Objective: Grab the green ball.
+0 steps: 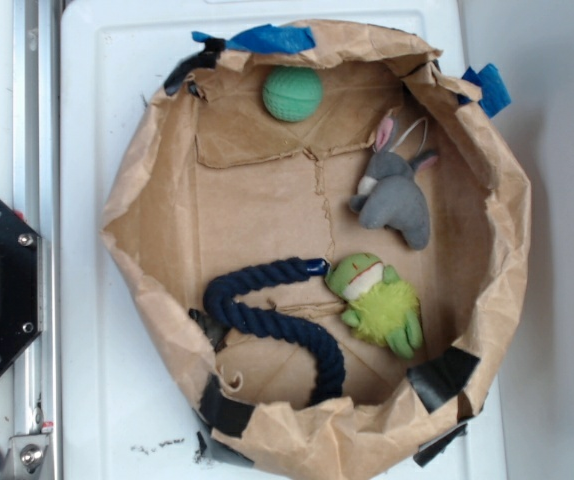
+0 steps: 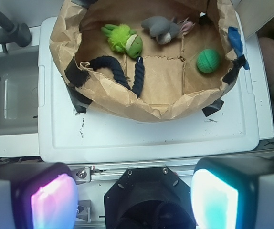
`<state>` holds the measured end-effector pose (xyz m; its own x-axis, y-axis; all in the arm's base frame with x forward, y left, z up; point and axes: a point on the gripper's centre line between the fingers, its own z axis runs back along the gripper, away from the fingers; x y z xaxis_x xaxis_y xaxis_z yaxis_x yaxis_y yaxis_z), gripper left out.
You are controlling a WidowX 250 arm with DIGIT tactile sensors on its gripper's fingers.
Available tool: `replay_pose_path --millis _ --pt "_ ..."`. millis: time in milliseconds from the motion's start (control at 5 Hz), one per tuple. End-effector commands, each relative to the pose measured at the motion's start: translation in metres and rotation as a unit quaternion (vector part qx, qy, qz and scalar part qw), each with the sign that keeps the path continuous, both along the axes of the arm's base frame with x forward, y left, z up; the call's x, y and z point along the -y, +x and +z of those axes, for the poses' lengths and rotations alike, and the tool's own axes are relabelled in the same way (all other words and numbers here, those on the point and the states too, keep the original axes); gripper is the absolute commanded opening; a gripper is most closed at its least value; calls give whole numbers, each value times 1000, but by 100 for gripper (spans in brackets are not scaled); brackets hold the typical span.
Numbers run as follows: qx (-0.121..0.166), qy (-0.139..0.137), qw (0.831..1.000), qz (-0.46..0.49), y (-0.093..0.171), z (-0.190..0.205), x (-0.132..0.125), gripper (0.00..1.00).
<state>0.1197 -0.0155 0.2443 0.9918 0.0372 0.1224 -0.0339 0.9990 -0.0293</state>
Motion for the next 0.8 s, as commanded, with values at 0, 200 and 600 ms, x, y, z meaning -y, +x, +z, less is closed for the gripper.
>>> replay_pose_path --millis 0,200,600 --pt "0 0 1000 0 0 0 0 100" --pt "-10 -8 998 66 45 -2 9 100" --pt "25 -49 970 237 100 -15 2 100"
